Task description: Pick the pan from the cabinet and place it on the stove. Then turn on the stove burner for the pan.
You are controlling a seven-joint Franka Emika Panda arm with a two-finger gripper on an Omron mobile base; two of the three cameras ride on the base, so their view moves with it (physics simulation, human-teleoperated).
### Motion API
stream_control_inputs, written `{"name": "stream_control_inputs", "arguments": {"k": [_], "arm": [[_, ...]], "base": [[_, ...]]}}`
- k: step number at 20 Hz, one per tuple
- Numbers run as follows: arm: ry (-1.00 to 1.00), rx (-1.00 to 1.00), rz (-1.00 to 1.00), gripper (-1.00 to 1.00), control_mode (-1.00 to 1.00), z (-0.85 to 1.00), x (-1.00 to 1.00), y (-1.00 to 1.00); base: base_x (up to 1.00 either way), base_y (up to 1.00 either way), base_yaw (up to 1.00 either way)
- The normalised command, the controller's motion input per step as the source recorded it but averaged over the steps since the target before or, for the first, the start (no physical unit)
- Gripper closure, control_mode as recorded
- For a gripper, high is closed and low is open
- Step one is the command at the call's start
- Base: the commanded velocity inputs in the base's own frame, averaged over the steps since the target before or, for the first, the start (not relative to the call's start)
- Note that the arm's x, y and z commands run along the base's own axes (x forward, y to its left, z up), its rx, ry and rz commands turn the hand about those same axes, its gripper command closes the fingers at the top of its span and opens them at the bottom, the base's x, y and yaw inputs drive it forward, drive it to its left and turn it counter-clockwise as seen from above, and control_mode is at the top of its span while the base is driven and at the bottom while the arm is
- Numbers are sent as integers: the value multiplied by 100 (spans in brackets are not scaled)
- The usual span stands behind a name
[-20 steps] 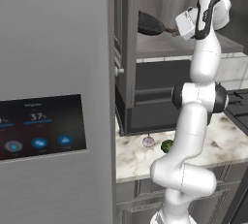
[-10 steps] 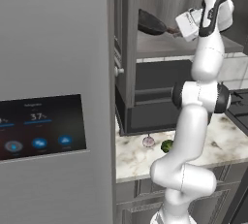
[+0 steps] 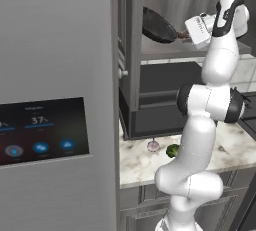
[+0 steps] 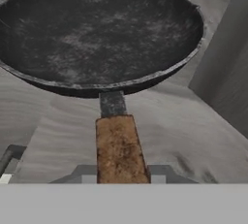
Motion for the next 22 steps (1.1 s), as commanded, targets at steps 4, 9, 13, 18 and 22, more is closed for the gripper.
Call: {"name": "stream_control_inputs", "arguments": {"k": [4, 9, 13, 18, 22], "arm": [[-6, 1, -3, 100, -100, -1, -52, 19], [-3, 1, -4, 100, -100, -4, -53, 15], [-2, 0, -4, 100, -100, 0, -50, 0], [0, 0, -4, 100, -100, 0, -55, 0], [0, 0, -3, 100, -100, 0, -59, 0]], "base": [[0, 0, 0], [0, 0, 0], [0, 0, 0], [0, 0, 0], [0, 0, 0]]}}
